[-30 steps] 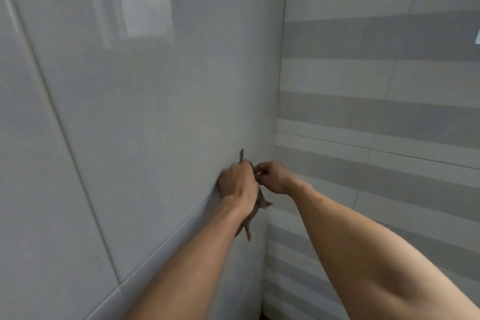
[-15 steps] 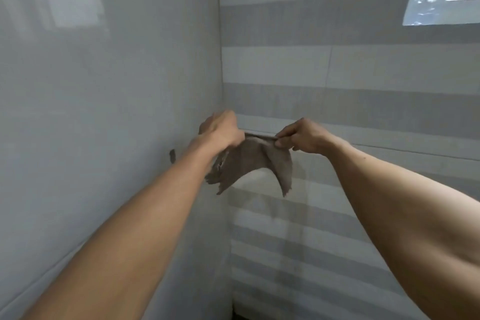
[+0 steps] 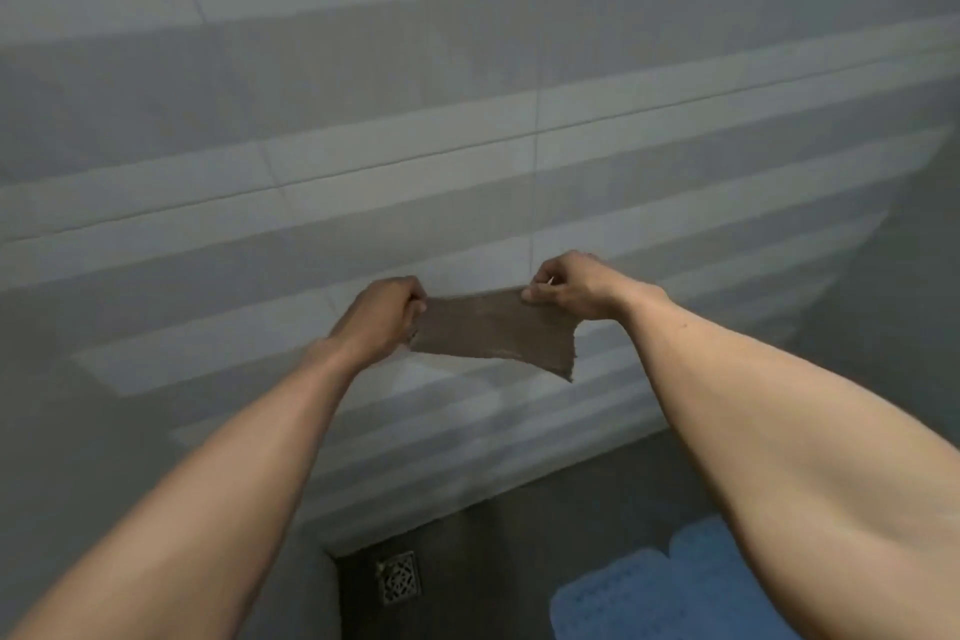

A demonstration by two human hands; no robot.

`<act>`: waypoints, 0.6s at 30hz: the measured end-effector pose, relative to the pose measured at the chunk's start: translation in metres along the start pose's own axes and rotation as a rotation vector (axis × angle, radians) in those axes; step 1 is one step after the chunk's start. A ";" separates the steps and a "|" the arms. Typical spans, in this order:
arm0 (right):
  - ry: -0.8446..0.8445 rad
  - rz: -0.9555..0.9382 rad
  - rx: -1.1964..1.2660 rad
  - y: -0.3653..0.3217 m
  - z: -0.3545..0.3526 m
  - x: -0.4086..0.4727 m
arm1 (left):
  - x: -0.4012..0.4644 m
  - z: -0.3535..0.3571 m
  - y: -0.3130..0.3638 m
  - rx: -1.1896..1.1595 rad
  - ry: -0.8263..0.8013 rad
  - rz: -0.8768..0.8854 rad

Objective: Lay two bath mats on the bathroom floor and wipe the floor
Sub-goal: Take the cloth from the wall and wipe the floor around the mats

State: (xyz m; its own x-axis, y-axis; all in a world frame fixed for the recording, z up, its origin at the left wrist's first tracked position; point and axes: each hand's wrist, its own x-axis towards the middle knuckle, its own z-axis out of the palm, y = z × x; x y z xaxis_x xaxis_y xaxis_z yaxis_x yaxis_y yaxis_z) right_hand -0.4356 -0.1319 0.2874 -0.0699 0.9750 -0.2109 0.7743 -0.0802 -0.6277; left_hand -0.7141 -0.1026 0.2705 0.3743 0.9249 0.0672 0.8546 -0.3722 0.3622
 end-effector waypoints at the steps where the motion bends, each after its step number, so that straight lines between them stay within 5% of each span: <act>1: 0.004 0.059 0.014 0.021 0.004 -0.001 | 0.013 0.019 0.005 0.003 -0.059 0.039; 10: 0.029 0.520 0.092 0.166 0.092 -0.012 | 0.087 0.195 0.012 0.084 -0.461 0.341; 18: 0.034 0.721 0.210 0.269 0.250 -0.007 | 0.080 0.369 -0.034 0.220 -0.615 0.413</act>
State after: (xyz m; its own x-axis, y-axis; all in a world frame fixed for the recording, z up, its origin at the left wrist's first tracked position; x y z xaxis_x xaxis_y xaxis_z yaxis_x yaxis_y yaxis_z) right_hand -0.3842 -0.2121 -0.0677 0.4313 0.6715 -0.6026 0.4845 -0.7358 -0.4732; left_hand -0.5807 -0.0442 -0.0792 0.7557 0.5220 -0.3956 0.6302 -0.7439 0.2222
